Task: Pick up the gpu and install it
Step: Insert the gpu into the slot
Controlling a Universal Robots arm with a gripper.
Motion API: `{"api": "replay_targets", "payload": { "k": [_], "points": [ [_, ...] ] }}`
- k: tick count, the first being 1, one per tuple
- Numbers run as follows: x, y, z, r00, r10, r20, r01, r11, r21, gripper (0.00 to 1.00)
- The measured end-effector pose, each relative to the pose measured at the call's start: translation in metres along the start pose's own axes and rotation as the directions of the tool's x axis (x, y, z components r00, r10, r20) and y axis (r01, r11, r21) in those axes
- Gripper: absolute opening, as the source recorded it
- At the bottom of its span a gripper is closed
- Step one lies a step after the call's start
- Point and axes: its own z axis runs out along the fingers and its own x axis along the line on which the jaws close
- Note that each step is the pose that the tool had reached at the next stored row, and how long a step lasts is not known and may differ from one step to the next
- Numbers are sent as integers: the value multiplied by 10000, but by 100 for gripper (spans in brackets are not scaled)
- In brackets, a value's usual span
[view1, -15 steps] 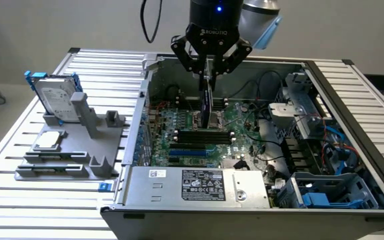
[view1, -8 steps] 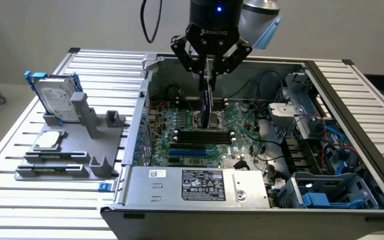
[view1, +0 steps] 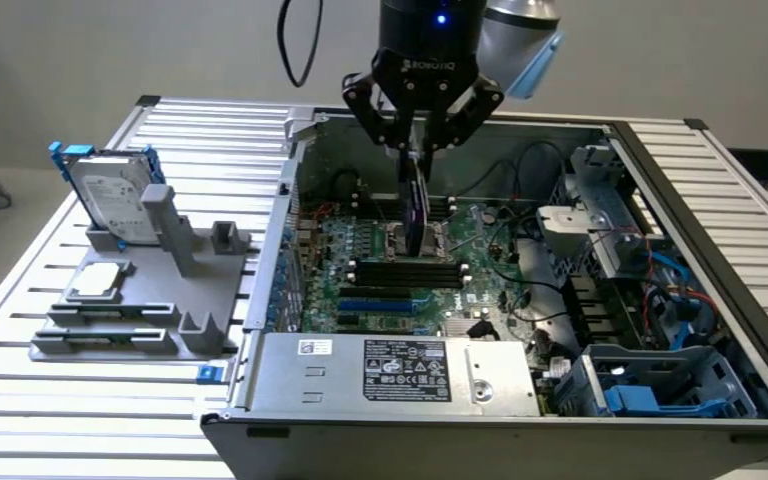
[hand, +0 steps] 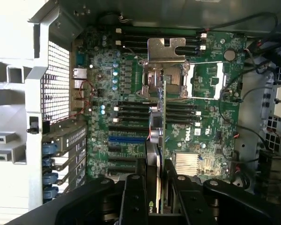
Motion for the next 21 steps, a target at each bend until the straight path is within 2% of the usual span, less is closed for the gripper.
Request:
{"api": "replay_targets", "payload": {
  "k": [5,10,12,16,21],
  "points": [
    [0,0,15,9960,-898,19,898,9960,1,26],
    [0,1,30,9836,-1804,37,1804,9836,5,26],
    [0,1,37,9764,-2157,45,2157,9765,6,26],
    [0,1,51,9581,-2863,59,2863,9581,11,26],
    [0,1,68,9279,-3727,77,3727,9280,18,26]
  ]
}}
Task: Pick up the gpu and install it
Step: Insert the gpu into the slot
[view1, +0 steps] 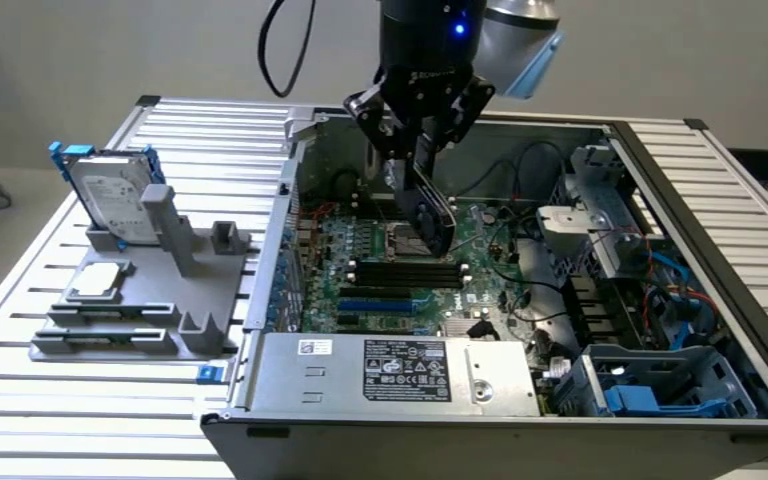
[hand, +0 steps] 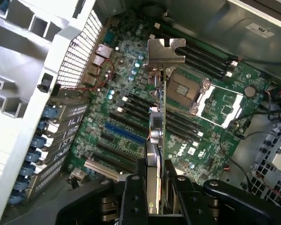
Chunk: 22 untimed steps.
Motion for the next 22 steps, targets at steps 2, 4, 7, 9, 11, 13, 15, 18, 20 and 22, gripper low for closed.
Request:
{"api": "replay_targets", "payload": {
  "k": [2,4,7,9,11,13,15,18,20,22],
  "points": [
    [0,0,7,9994,-359,8,359,9994,0,26],
    [0,0,13,9974,-723,15,723,9974,1,26],
    [0,0,22,9920,-1261,25,1261,9920,3,26],
    [0,1,28,9868,-1621,33,1621,9868,4,26],
    [0,1,35,9802,-1981,41,1981,9802,5,26],
    [0,1,41,9722,-2343,48,2343,9722,7,26],
    [0,1,47,9631,-2691,55,2691,9631,10,26],
    [0,1,56,9472,-3206,64,3206,9472,13,26],
    [0,1,62,9344,-3560,72,3560,9345,16,26],
    [0,1,69,9211,-3894,79,3894,9211,19,26]
  ]
}}
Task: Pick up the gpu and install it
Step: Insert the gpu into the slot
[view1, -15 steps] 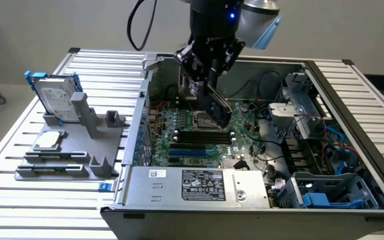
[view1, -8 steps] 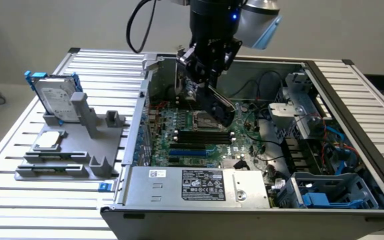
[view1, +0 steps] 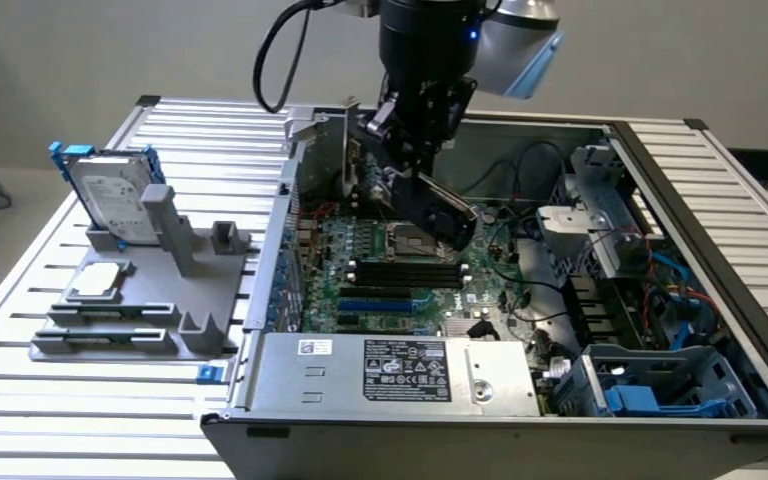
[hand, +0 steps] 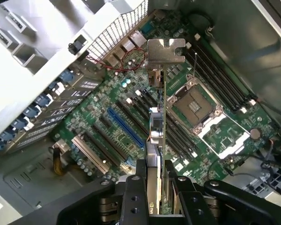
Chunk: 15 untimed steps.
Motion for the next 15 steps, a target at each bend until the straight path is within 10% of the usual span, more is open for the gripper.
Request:
{"api": "replay_targets", "payload": {
  "k": [8,15],
  "points": [
    [0,0,25,9895,-1443,29,1443,9895,3,26],
    [0,1,49,9631,-2690,55,2690,9631,10,26]
  ]
}}
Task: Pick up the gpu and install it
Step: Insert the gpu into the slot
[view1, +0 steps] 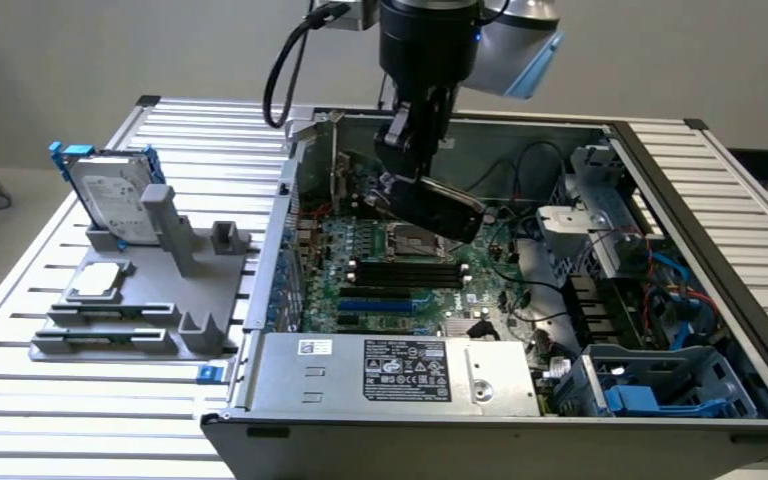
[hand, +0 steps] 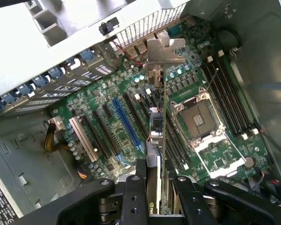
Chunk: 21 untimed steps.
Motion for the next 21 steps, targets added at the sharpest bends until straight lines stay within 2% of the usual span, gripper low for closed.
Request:
{"api": "replay_targets", "payload": {
  "k": [5,10,14,18,20,21],
  "points": [
    [0,0,19,9958,-914,19,914,9958,2,26],
    [0,1,38,9835,-1809,37,1809,9835,4,26],
    [0,2,55,9678,-2517,52,2517,9678,9,26],
    [0,1,78,9466,-3222,74,3222,9467,28,26],
    [0,2,87,9365,-3506,86,3505,9365,99,26],
    [0,2,89,9320,-3624,94,3622,9319,178,26]
  ]
}}
